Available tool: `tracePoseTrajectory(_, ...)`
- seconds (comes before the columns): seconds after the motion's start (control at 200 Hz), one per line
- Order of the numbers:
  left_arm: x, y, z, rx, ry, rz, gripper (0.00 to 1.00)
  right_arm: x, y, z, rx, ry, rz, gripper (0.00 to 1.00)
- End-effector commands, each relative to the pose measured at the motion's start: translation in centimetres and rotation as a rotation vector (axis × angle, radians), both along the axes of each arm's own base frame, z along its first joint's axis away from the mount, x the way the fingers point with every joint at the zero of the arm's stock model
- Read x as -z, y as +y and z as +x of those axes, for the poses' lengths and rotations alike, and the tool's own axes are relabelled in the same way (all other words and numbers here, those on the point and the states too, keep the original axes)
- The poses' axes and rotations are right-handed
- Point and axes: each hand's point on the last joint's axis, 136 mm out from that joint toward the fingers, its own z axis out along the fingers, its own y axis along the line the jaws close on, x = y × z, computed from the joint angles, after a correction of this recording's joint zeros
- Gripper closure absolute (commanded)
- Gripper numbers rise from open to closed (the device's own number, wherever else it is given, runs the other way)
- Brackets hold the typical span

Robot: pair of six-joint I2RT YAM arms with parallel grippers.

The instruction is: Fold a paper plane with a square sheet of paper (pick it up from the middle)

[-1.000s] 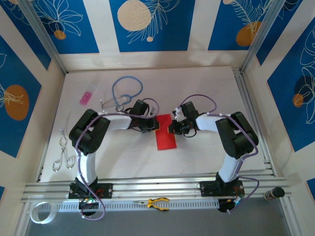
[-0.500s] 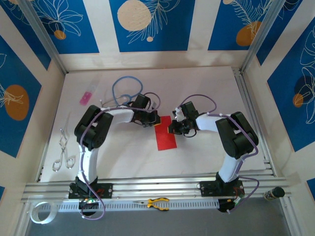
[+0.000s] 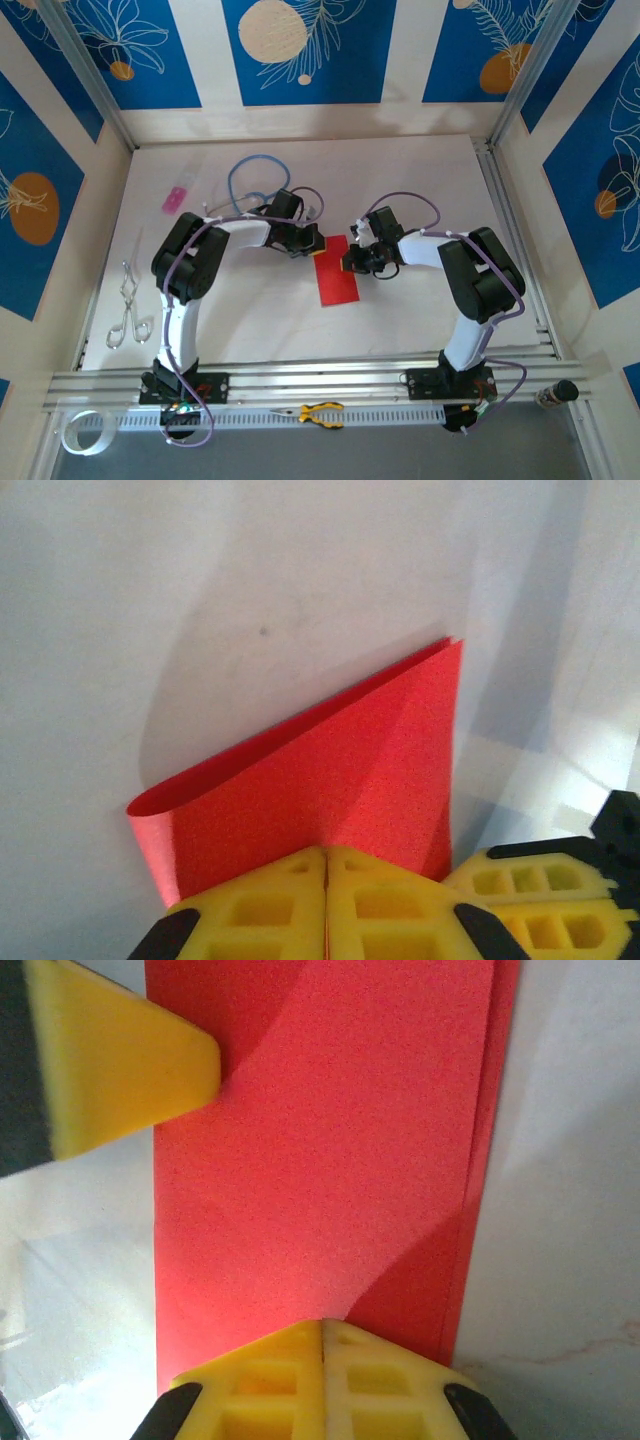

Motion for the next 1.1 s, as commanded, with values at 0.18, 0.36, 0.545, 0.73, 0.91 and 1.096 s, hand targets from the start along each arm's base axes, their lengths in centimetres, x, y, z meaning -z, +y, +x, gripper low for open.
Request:
tracePoseTrajectory(0.18, 1.4, 0.9, 1.5, -0.016, 0.013, 0.045, 0.90, 3.3, -2.0, -3.0, -0.002, 0.127, -0.115, 1.00)
tracePoseTrajectory(0.36, 2.8, 1.8, 1.7, -0.027, 0.025, 0.077, 0.90, 3.3, -1.9, -3.0, -0.004, 0.127, -0.113, 1.00)
tracePoseTrajectory(0.545, 3.5, 2.8, 2.4, -0.054, 0.029, 0.094, 0.90, 3.3, -2.0, -3.0, -0.004, 0.130, -0.115, 1.00)
tracePoseTrajectory(0.73, 3.2, 3.9, 3.7, -0.098, 0.019, 0.100, 0.90, 3.3, -2.0, -3.0, -0.003, 0.128, -0.115, 1.00)
tracePoseTrajectory(0.91, 3.5, 4.9, 4.7, -0.139, 0.045, 0.144, 0.90, 3.3, -1.9, -3.1, -0.004, 0.130, -0.114, 1.00)
tracePoseTrajectory(1.096, 3.1, 5.1, 5.6, -0.149, 0.034, 0.158, 0.90, 3.3, -2.0, -3.0, -0.003, 0.130, -0.115, 1.00)
